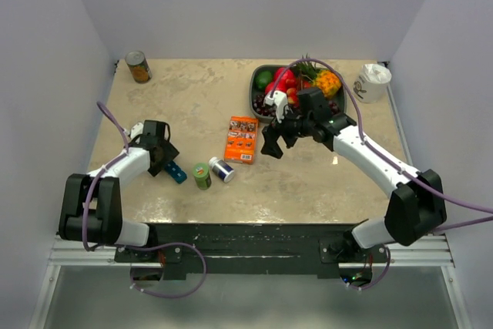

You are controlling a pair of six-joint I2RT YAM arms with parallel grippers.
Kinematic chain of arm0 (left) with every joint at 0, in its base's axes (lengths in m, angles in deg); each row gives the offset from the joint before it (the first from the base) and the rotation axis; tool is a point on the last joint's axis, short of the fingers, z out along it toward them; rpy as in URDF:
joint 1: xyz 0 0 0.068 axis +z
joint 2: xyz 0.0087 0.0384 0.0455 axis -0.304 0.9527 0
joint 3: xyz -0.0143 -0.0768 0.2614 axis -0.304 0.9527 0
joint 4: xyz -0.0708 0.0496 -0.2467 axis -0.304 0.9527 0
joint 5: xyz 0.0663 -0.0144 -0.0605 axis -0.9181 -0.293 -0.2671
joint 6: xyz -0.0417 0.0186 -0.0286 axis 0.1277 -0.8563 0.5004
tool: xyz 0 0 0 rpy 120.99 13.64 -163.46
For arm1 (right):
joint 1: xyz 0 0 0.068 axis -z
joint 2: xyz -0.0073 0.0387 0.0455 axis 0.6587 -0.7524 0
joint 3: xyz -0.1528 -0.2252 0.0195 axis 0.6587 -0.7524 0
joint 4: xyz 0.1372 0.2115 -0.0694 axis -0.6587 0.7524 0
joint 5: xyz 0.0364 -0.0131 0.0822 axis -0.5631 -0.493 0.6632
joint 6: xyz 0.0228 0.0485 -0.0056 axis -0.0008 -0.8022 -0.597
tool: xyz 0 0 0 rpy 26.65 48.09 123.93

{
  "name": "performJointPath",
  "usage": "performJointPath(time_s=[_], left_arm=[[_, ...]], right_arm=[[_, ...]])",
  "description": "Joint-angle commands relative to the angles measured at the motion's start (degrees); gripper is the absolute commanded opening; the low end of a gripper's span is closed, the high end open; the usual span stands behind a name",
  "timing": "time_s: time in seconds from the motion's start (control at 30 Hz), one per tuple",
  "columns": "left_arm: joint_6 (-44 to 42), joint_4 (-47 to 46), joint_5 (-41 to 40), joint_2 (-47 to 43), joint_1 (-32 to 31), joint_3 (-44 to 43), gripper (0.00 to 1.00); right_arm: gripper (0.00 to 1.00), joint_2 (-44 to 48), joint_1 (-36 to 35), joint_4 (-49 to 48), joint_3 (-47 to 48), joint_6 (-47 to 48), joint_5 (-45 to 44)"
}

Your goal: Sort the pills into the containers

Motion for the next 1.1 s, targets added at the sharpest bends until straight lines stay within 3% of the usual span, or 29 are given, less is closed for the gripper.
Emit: performJointPath(time_s=[0.0,0.1,0.43,0.73,1.07], left_arm=[[2.1,-1.6,-2.1,1.2,0.5,-1.5,0.66],[2.1,-1.7,-2.2,1.9,0.5,-1.2,0.59],[0.2,-0.6,-2.7,-3.2,0.5,-1.4,0.19],[-3.3,3.7,1.5,-15.1,-1.3,-6.4,0.07],[5.5,6.7,2.7,-17.1,-18.7,-17.7,0.06]], right_arm=[[0.99,3.2,1.6,-3.6,-1.4,-1.4,3.3],[0.99,4.4,2.8,-4.4,-2.1,-2.1,4.0],[0.99,7.2,5.9,-5.7,-3.7,-2.9,5.9],[0.99,10.4,9.1,-6.9,-5.3,-3.2,7.1],[0.99,13.8,13.0,-7.5,-6.6,-3.1,7.0]])
